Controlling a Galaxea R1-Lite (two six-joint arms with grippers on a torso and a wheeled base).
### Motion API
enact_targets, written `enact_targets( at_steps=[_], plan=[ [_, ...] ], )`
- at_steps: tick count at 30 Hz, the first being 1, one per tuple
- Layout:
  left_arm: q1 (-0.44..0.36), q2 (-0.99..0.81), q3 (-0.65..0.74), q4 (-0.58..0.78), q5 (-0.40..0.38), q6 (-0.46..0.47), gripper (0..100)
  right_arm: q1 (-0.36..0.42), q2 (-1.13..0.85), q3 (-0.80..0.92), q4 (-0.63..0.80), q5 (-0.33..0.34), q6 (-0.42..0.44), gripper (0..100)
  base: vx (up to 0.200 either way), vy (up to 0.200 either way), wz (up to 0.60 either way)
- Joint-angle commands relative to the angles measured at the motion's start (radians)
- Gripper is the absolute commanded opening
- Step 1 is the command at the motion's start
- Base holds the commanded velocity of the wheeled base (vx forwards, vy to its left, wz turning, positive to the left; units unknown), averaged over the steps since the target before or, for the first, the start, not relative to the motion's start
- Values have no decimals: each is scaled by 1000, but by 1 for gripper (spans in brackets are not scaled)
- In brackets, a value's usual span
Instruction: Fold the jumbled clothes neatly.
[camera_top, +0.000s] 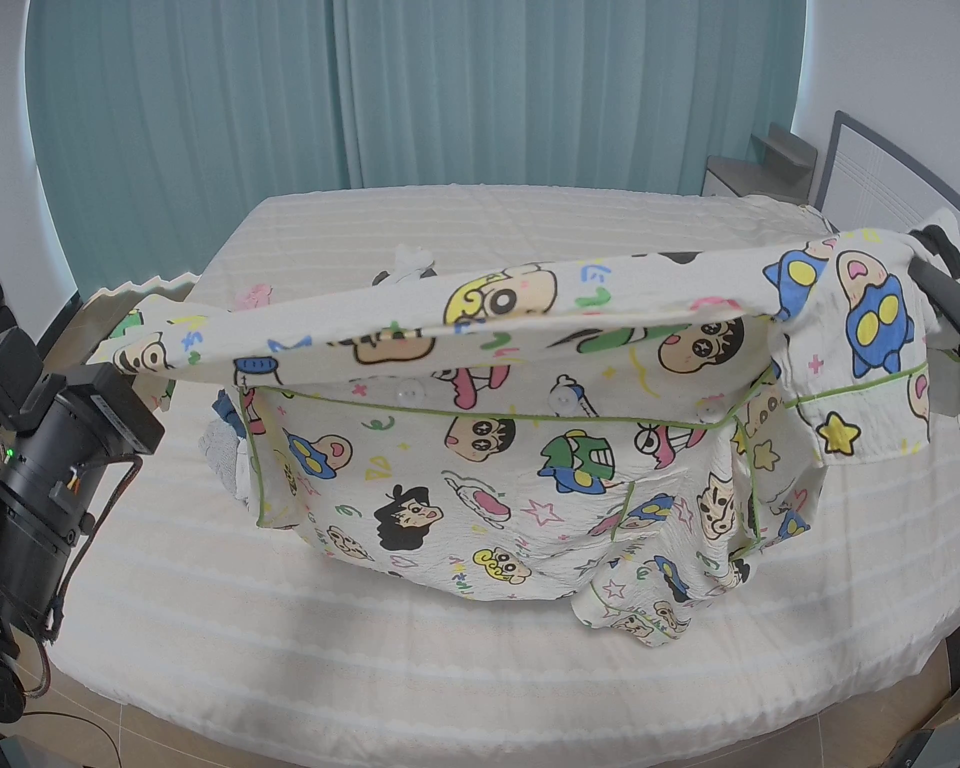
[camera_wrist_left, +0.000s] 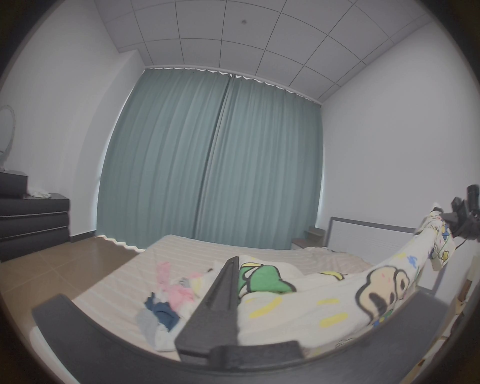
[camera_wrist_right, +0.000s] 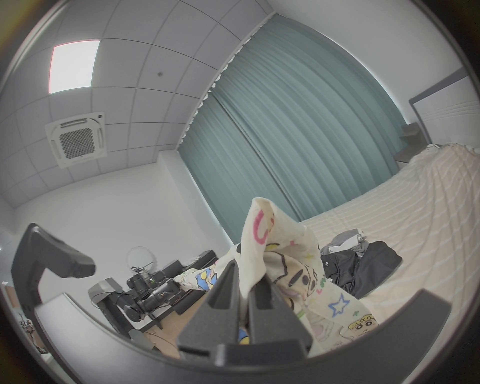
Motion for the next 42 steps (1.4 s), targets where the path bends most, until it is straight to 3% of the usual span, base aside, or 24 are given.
enact_targets(
  at_steps=[1,42],
  plan=[
    [-2,1,-1,0,0,0,0,1,-14,15,1,0,0,0,0,-200,0],
    [-19,8,-1,0,-3,27,0,-2,-20,59,-3,2,3,0,0,-200,0]
  ],
)
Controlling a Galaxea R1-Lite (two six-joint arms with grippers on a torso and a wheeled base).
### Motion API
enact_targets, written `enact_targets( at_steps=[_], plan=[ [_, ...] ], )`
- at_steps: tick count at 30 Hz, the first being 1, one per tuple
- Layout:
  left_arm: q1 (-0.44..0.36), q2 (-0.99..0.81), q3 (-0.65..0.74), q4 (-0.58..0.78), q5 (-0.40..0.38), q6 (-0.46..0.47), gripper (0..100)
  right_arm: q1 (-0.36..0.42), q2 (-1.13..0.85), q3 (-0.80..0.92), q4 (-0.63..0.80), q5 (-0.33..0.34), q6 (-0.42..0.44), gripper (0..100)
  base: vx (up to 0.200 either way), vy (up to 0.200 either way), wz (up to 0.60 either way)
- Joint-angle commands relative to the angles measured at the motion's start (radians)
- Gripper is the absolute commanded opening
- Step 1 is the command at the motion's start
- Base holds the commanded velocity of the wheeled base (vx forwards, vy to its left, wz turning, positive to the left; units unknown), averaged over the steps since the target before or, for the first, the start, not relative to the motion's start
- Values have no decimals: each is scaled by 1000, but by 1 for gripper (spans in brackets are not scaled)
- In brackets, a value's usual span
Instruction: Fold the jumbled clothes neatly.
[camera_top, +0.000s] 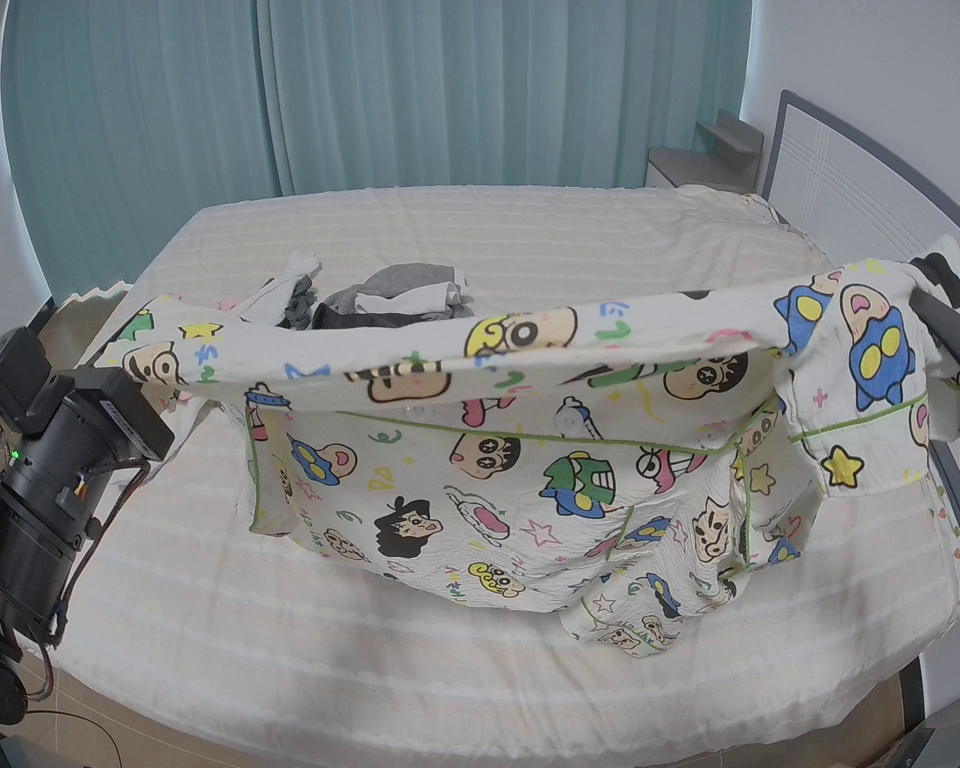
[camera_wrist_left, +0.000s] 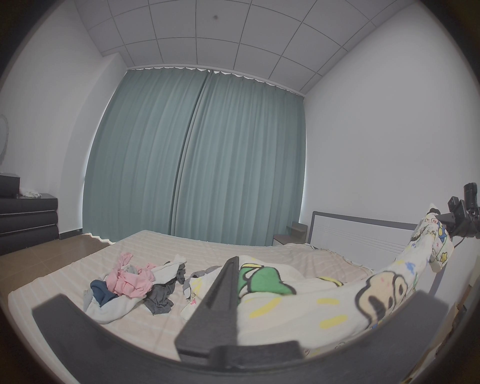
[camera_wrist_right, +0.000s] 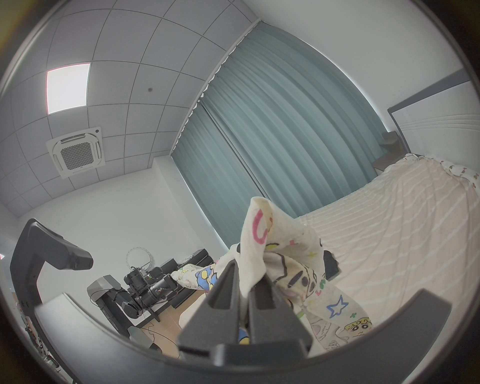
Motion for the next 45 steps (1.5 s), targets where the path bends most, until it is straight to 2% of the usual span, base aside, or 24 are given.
enact_targets(
  at_steps=[1,21,29,45],
  plan=[
    [-3,-1,1,-1,1,0,0,-1,-3,13,-1,-1,2,0,0,-200,0],
    [-3,1,3,0,2,1,0,-2,-29,10,0,0,2,0,0,-200,0],
    [-1,1,33,0,2,1,0,-2,-30,8,-3,0,1,0,0,0,0],
    [-3,-5,59,-1,4,-8,0,-2,-59,16,2,-1,1,0,-200,0,0]
  ],
)
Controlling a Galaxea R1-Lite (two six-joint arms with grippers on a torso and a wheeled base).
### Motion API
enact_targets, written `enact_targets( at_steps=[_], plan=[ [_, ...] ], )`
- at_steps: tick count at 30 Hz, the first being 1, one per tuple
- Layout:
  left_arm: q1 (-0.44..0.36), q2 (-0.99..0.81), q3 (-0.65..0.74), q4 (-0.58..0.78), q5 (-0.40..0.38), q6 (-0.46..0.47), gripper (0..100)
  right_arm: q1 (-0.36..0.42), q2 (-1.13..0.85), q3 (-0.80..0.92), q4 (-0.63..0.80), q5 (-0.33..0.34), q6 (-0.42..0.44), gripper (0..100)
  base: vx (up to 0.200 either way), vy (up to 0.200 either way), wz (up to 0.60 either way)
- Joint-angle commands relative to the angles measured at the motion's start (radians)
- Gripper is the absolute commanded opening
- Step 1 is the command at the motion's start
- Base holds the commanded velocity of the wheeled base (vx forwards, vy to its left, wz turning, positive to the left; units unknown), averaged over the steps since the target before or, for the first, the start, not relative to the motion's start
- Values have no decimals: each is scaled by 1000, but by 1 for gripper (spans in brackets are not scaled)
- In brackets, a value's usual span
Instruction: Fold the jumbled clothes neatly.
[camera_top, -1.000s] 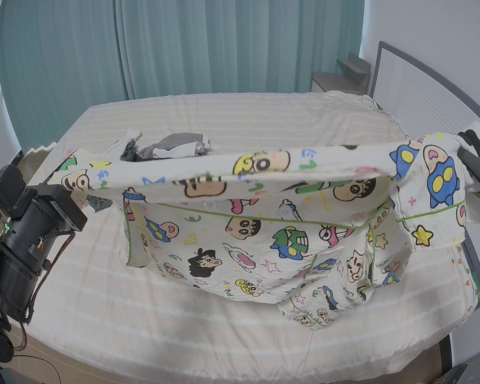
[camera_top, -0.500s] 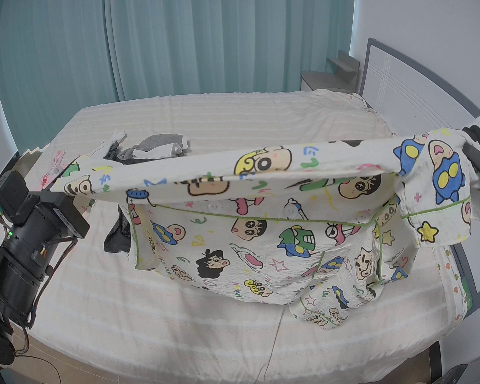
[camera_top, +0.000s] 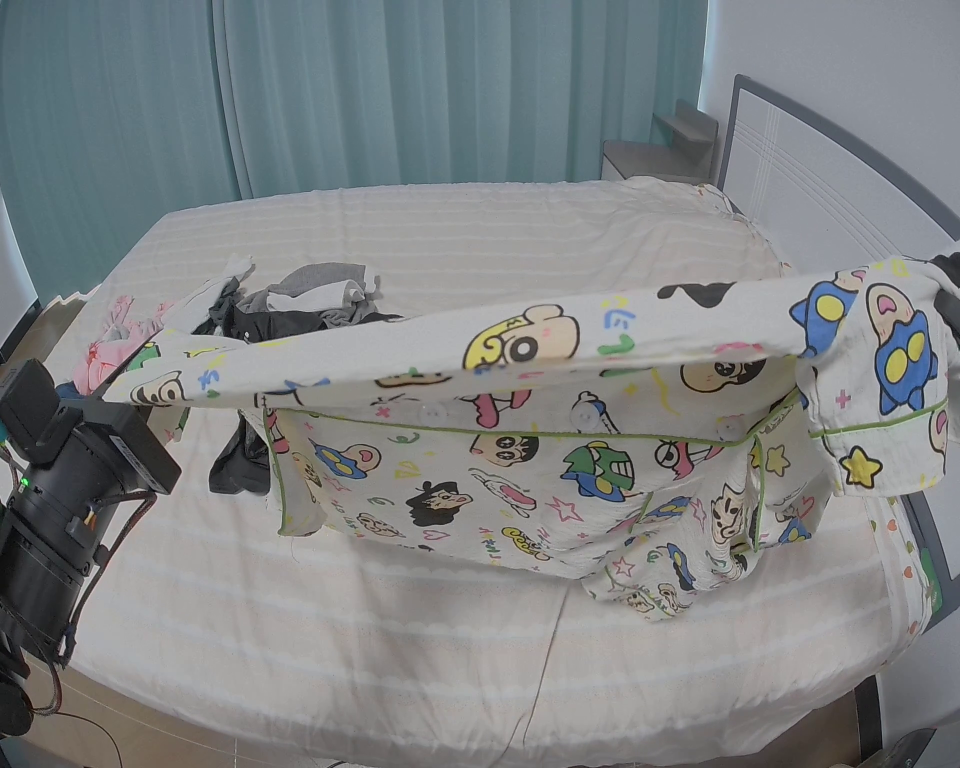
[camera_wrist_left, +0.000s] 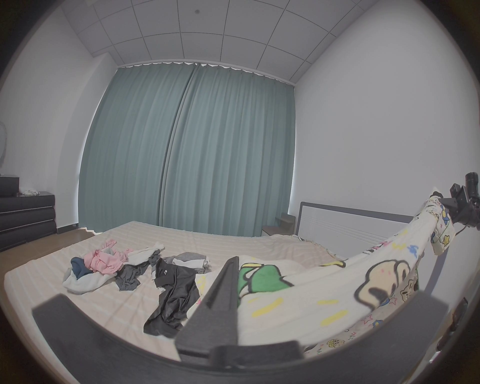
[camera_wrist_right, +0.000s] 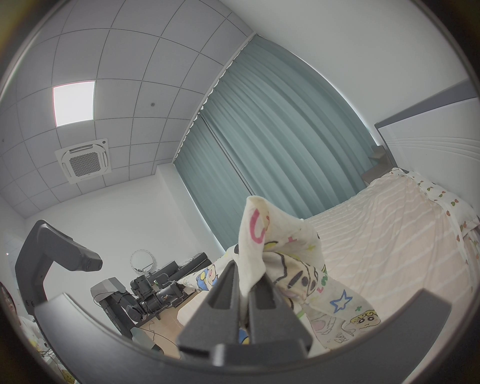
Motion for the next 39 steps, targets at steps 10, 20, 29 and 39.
enact_targets(
  at_steps=[10,20,29,39],
  plan=[
    [-7,-6,52,-1,0,-9,0,2,-49,5,26,0,0,0,-200,0,0],
    [-8,21,152,-1,2,-60,0,0,-31,83,115,5,-1,0,-80,0,0],
    [-3,162,239,-4,2,-200,0,-70,98,129,105,63,2,0,0,0,0],
    [53,392,132,-9,-4,-318,0,-161,302,128,-45,138,0,0,20,0,0]
  ],
)
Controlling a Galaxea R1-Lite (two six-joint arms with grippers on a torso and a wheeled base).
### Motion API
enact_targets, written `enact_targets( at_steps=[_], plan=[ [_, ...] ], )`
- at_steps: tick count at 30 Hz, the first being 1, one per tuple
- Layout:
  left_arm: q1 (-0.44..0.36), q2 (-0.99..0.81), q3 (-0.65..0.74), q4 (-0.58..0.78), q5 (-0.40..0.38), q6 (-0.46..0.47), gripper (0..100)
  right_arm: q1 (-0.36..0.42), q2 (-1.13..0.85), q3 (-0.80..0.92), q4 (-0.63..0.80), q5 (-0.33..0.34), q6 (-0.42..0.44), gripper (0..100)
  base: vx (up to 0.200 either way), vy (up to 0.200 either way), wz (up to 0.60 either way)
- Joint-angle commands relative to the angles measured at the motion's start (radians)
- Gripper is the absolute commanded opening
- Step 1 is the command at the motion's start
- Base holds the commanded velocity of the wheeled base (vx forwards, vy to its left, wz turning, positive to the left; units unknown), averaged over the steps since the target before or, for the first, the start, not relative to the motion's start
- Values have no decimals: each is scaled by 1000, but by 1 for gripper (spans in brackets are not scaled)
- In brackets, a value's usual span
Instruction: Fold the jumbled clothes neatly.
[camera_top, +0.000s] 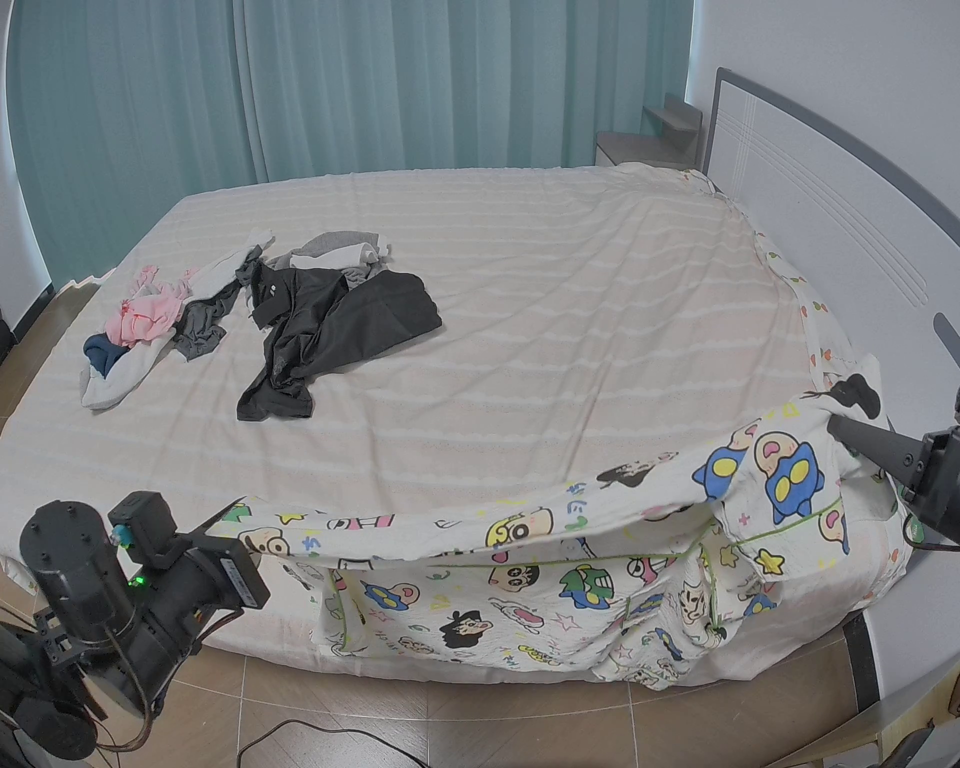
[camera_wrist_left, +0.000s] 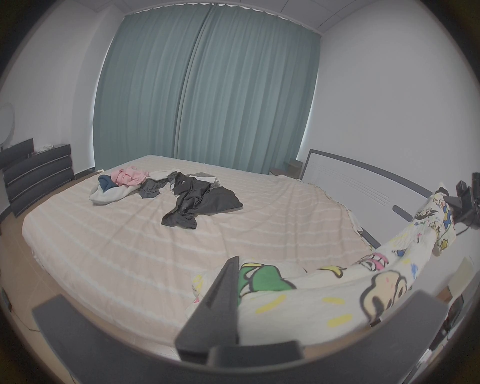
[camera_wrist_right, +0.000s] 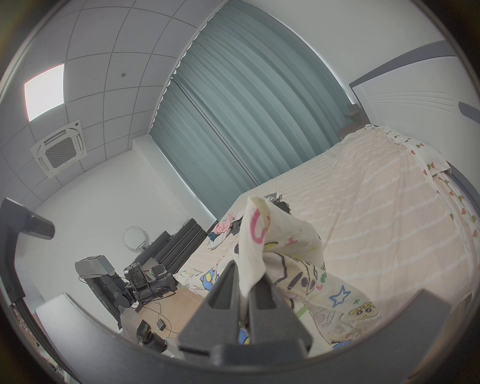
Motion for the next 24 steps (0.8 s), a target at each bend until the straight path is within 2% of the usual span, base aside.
enact_targets(
  at_steps=[1,7,11,15,19,24],
  plan=[
    [40,168,-93,-2,-4,-35,0,-51,170,-1,-76,30,-1,0,200,0,0],
    [76,273,-201,-2,-33,-33,0,-97,301,-18,-137,53,-1,0,200,0,0],
    [112,365,-310,-2,-82,-33,0,-156,449,-35,-258,56,-1,0,200,0,0],
    [132,435,-380,-1,-93,-33,0,-198,564,-55,-376,55,-2,0,200,0,0],
    [147,521,-455,-1,-130,-33,0,-225,673,-81,-464,49,-4,0,200,0,0],
    [162,641,-569,-1,-139,-33,0,-252,779,-115,-522,49,-8,0,200,0,0]
  ],
)
